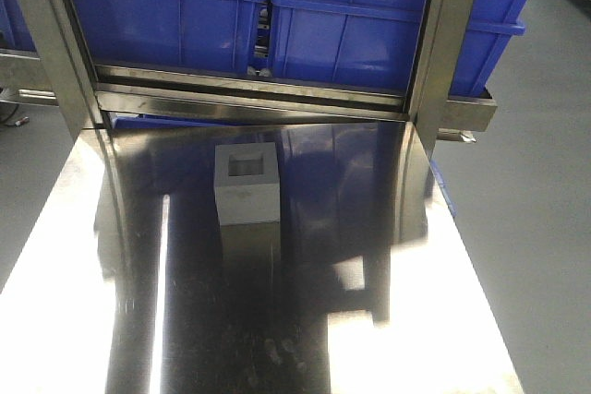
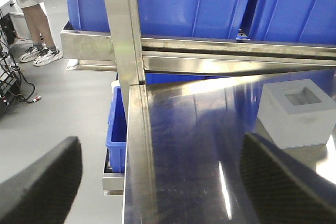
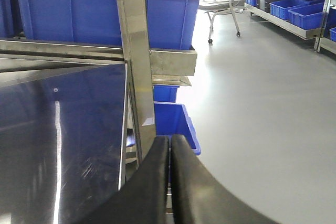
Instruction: Sort gray base to blue bin
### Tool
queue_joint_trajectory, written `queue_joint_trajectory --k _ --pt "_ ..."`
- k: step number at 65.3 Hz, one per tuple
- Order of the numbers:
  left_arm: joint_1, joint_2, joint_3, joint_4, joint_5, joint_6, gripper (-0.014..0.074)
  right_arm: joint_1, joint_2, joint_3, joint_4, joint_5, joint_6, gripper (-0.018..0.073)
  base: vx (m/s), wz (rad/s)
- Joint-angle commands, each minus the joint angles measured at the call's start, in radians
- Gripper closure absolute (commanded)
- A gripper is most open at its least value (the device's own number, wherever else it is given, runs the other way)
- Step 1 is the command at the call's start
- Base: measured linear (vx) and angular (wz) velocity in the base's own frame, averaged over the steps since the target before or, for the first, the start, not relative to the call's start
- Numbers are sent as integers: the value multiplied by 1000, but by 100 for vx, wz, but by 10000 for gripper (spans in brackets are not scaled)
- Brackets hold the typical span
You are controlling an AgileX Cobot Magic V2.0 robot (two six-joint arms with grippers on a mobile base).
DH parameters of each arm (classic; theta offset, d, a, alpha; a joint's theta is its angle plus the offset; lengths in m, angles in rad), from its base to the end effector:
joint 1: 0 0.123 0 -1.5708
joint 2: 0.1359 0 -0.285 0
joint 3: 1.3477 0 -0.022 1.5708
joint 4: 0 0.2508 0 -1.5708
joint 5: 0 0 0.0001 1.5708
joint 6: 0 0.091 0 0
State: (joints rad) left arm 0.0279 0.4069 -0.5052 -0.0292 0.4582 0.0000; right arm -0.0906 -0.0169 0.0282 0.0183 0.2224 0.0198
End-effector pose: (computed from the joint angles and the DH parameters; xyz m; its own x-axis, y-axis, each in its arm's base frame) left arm 0.0860 0.0012 0.3135 -0.2686 -0.0337 -0.9627 -0.0225 0.9993 -0.0287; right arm 0.0552 -0.0046 0.1844 -0.1420 0.0507 -0.9886 0.0919 0.9950 0.0378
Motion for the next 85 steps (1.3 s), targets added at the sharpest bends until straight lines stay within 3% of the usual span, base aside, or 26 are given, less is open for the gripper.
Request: queue_joint_trajectory --k 1,19,44,67,85 --pt "2 33 -36 -7 -91 0 19 0 -2 2 -7 -75 -8 564 0 0" --pt "-40 247 -102 -34 -205 13 19 0 -2 2 -7 -75 -8 564 0 0" --pt "-215 693 -419 -33 -260 27 19 0 -2 2 -7 -75 -8 564 0 0" --pt "-348 1063 -769 -34 -117 43 19 0 -2 2 -7 -75 -8 564 0 0" --pt "-409 1265 -991 -36 1 -54 19 0 -2 2 -7 -75 -8 564 0 0"
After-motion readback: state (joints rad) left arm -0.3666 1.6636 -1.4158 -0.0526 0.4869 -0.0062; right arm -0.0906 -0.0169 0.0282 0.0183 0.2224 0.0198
